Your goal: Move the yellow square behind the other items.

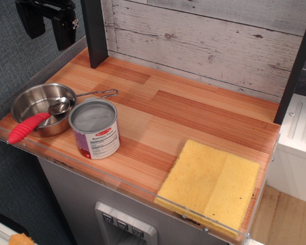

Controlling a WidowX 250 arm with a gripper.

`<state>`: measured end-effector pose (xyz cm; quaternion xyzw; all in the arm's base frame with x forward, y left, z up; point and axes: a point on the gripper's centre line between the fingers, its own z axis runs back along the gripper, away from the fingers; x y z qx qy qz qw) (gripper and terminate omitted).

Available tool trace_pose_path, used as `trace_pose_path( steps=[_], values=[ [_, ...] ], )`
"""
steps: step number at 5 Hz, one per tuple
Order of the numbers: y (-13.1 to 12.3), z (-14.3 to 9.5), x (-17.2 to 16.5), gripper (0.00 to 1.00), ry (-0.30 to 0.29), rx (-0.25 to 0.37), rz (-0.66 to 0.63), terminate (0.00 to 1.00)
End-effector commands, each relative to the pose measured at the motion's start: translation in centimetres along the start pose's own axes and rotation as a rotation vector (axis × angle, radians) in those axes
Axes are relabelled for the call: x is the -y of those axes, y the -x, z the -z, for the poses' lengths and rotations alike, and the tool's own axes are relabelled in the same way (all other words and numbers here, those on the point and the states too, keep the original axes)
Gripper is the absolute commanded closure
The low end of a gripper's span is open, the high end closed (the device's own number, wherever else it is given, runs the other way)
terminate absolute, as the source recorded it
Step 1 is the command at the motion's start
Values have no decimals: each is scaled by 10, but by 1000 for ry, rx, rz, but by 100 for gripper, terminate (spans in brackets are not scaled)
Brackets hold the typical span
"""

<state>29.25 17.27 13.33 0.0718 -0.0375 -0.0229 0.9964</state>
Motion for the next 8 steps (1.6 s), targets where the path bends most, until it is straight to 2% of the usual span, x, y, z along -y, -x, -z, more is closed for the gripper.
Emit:
trace_pose_path(
  steps=[1, 3, 4, 5, 7, 8],
  values=[
    [0, 0, 0, 0, 0, 0, 0, 0],
    [5, -37, 43, 0, -3, 102, 78, 0],
    [12, -47, 73, 0, 27, 128, 128, 0],
    [22, -39, 124, 0, 94, 92, 144, 0],
    [44, -5, 210, 0, 109, 30, 269, 0],
    [48, 15, 235, 100, 118, 22, 283, 0]
  ],
)
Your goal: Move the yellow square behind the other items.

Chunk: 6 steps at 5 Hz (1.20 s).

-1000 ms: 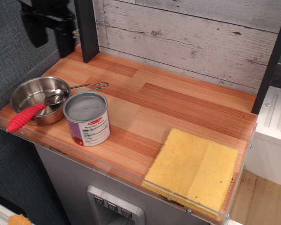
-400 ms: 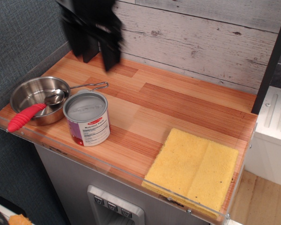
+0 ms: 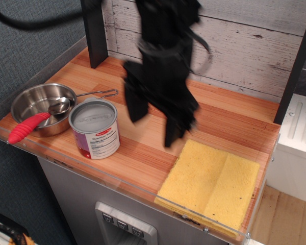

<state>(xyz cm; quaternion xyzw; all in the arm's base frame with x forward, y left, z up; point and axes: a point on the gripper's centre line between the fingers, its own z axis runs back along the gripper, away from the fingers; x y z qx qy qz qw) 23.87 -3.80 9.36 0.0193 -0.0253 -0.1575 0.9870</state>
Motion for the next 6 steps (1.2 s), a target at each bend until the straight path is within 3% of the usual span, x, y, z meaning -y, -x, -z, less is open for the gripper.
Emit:
trace_pose_path(
  steps=[1, 2, 3, 5, 6],
  values=[
    [-4, 29, 34, 100, 50, 64, -20, 0],
    [-6, 43, 45, 100, 43, 60, -64, 0],
    [-11, 61, 53, 100, 64, 106, -121, 0],
    [-29, 77, 53, 100, 82, 129, -202, 0],
    [-33, 80, 43, 100, 89, 145, -346, 0]
  ],
)
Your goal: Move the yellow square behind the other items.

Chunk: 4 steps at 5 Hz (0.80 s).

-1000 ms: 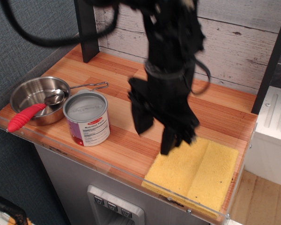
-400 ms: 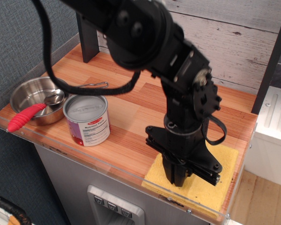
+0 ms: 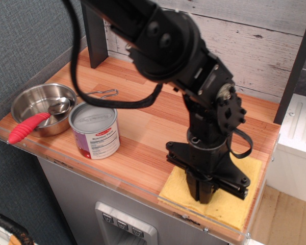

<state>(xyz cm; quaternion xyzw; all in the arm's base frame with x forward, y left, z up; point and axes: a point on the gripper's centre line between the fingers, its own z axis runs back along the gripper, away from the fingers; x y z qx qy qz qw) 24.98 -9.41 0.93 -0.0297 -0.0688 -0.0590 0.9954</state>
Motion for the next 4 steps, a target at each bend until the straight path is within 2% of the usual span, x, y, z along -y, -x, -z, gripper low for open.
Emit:
trace_pose_path(
  steps=[1, 3, 4],
  values=[
    [-20, -3, -28, 100, 13, 56, -355, 0],
    [-33, -3, -76, 100, 72, 105, -848, 0],
    [-42, -3, -97, 100, 103, 119, -1042, 0]
  ],
)
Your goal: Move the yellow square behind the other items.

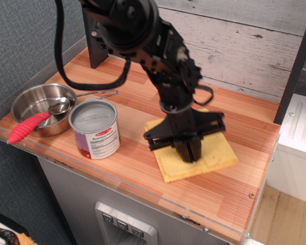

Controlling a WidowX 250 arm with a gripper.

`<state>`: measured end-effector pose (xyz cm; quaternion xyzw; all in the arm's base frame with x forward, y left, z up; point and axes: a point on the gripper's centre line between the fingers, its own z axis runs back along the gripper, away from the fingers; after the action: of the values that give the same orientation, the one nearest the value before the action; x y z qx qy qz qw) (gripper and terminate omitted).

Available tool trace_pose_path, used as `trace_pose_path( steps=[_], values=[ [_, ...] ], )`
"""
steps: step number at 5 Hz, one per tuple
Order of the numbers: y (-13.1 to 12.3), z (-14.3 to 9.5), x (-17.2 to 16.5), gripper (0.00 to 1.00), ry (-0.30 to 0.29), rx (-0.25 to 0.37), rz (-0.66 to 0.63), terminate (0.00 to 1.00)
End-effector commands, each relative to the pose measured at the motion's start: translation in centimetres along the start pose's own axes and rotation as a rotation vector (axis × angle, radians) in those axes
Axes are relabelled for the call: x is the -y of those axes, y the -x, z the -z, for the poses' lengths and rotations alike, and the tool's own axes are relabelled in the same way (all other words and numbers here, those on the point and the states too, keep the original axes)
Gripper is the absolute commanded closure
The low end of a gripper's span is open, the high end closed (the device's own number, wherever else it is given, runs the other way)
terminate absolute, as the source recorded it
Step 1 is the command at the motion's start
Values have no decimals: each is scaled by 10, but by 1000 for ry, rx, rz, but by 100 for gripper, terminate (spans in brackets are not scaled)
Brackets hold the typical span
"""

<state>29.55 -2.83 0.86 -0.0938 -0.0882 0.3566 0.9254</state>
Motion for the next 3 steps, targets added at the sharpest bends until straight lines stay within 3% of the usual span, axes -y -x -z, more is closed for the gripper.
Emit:
trace_pose_path(
  steps=[1, 3],
  values=[
    [-49, -7, -14, 100, 86, 52, -327, 0],
    [-82, 0, -18, 100, 88, 77, -494, 0]
  ],
)
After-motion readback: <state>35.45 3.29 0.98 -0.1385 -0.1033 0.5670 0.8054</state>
